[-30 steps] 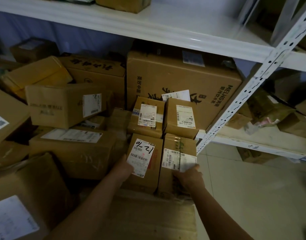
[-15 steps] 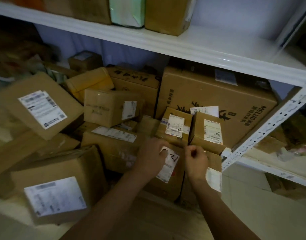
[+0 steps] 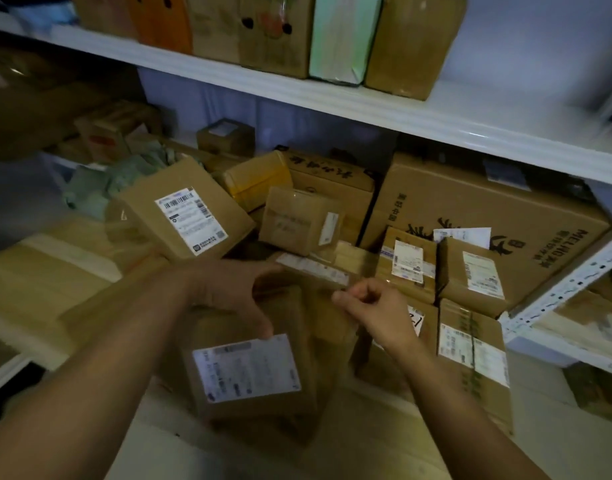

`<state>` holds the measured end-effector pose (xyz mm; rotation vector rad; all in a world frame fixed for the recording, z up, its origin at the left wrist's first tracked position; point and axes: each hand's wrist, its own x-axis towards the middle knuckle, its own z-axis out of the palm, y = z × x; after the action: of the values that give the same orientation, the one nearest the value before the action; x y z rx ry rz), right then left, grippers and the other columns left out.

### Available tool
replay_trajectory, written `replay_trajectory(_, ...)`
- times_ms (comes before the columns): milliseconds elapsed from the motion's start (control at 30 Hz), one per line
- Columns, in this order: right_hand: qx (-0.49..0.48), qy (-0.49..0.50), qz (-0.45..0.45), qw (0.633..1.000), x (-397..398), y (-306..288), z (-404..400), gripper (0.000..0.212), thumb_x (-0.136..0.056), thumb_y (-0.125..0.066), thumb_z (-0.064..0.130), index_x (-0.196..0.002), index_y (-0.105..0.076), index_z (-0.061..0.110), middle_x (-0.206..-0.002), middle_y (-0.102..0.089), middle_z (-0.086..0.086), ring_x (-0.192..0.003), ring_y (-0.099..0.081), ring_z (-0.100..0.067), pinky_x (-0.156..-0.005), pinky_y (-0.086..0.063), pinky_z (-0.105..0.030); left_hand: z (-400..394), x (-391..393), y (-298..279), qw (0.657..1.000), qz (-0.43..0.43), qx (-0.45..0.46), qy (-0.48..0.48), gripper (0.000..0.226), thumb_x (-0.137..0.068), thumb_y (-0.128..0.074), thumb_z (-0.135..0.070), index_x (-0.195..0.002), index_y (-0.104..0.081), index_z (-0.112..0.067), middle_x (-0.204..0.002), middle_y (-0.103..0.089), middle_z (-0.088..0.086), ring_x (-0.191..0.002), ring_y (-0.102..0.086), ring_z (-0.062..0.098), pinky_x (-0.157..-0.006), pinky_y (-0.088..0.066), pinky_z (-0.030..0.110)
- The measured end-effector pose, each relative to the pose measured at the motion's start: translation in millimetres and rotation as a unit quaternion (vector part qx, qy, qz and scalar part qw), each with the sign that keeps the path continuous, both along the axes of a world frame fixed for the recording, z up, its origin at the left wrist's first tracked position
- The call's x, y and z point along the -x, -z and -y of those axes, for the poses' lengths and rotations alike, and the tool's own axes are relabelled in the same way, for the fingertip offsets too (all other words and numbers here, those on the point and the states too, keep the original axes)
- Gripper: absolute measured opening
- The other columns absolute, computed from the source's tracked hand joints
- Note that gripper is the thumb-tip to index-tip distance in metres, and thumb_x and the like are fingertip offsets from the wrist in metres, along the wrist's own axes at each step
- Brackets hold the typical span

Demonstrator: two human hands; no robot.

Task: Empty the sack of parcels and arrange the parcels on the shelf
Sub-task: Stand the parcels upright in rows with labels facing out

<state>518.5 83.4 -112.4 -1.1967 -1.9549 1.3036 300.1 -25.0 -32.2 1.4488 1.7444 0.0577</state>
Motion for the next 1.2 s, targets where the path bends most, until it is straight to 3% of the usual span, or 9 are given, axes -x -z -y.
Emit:
replay_trajectory(67, 0.003, 0.041, 0.036, 0.999, 0, 5, 5, 0.031, -0.072, -0.075, 0.046, -0.08, -0.066, 0.017, -0.083, -0.071, -0.004, -0.082, -0.068, -0.022, -0.079, -0.057, -0.045, 1, 9, 22, 0.998, -0.045, 0.04, 0.027, 0.112, -0.066, -0.082, -0.041, -0.15, -0.008, -0.034, -0.157, -0.018, -0.006, -0.141, -0.026, 0.016, -0.115, -0.029, 0.035)
replay_trajectory(200, 0.022, 0.076, 0.034, 0.996, 0, 8, 23, 0.036, -0.081, -0.065, 0.046, -0.082, -0.066, 0.01, -0.091, -0.07, -0.006, -0.091, -0.065, -0.022, -0.085, -0.053, -0.043, 2, 14, 44, 1.0, 0.001, 0.015, 0.008, 0.113, -0.066, -0.083, -0.034, -0.15, -0.008, -0.032, -0.156, -0.022, 0.0, -0.138, -0.033, 0.022, -0.11, -0.036, 0.037)
replay_trajectory(400, 0.123, -0.016, -0.044, 0.991, 7, 4, 48, 0.057, -0.071, -0.071, 0.052, -0.103, -0.065, 0.006, -0.095, -0.068, -0.006, -0.093, -0.063, -0.021, -0.076, -0.049, -0.027, 1, 16, 19, 0.989, 0.113, -0.058, -0.078, 0.088, -0.072, -0.079, -0.028, -0.145, -0.029, -0.03, -0.126, -0.045, -0.006, -0.089, -0.05, 0.005, -0.073, -0.046, 0.025)
replay_trajectory(567, 0.208, -0.096, -0.087, 0.97, -1, 5, 46, 0.093, -0.042, -0.083, 0.064, -0.121, -0.057, 0.023, -0.11, -0.068, -0.003, -0.102, -0.066, -0.02, -0.084, -0.054, -0.033, 3, 14, 0, 0.979, 0.174, -0.057, -0.092, 0.068, -0.07, -0.076, -0.029, -0.133, -0.049, -0.025, -0.106, -0.06, -0.008, -0.09, -0.063, 0.013, -0.069, -0.049, 0.026)
replay_trajectory(667, 0.249, -0.128, -0.114, 0.953, -17, -4, 43, 0.086, -0.04, -0.087, 0.049, -0.117, -0.056, 0.027, -0.1, -0.074, 0.0, -0.094, -0.07, -0.019, -0.081, -0.058, -0.035, 0, -6, -6, 0.977, 0.19, -0.06, -0.075, 0.053, -0.076, -0.073, -0.032, -0.125, -0.054, -0.032, -0.103, -0.064, -0.007, -0.091, -0.065, 0.013, -0.069, -0.049, 0.025)
replay_trajectory(800, 0.284, -0.086, -0.149, 0.944, -61, -4, 30, 0.092, -0.034, -0.092, 0.041, -0.116, -0.059, 0.018, -0.105, -0.072, -0.014, -0.095, -0.068, -0.031, -0.082, -0.055, -0.046, -17, -51, -5, 0.981, 0.169, -0.089, -0.039, 0.073, -0.067, -0.075, -0.052, -0.133, -0.051, -0.034, -0.121, -0.061, -0.005, -0.097, -0.062, 0.011, -0.08, -0.051, 0.03)
replay_trajectory(900, 0.33, -0.02, -0.197, 0.923, -103, 10, 27, 0.098, -0.026, -0.095, 0.037, -0.114, -0.061, 0.008, -0.098, -0.073, -0.016, -0.083, -0.072, -0.028, -0.068, -0.061, -0.039, -29, -89, -1, 0.977, 0.128, -0.162, -0.058, 0.062, -0.074, -0.072, -0.048, -0.129, -0.055, -0.025, -0.121, -0.058, -0.004, -0.094, -0.056, 0.007, -0.07, -0.044, 0.022)
replay_trajectory(1000, 0.346, 0.055, -0.24, 0.905, -144, 27, 31, 0.099, -0.019, -0.095, 0.035, -0.108, -0.063, 0.006, -0.093, -0.074, -0.015, -0.077, -0.073, -0.027, -0.063, -0.061, -0.037, -37, -119, 13, 0.966, 0.107, -0.208, -0.107, 0.062, -0.075, -0.072, -0.046, -0.129, -0.053, -0.022, -0.126, -0.055, -0.002, -0.106, -0.053, 0.013, -0.077, -0.043, 0.027)
replay_trajectory(1200, 0.386, 0.1, -0.249, 0.883, -203, 55, 40, 0.103, -0.026, -0.095, 0.034, -0.117, -0.059, 0.005, -0.106, -0.071, -0.022, -0.086, -0.072, -0.032, -0.064, -0.06, -0.04, -42, -179, 50, 0.946, 0.266, -0.088, -0.162, 0.022, -0.085, -0.066, -0.029, -0.105, -0.068, -0.021, -0.1, -0.072, -0.002, -0.092, -0.068, 0.014, -0.074, -0.049, 0.027)
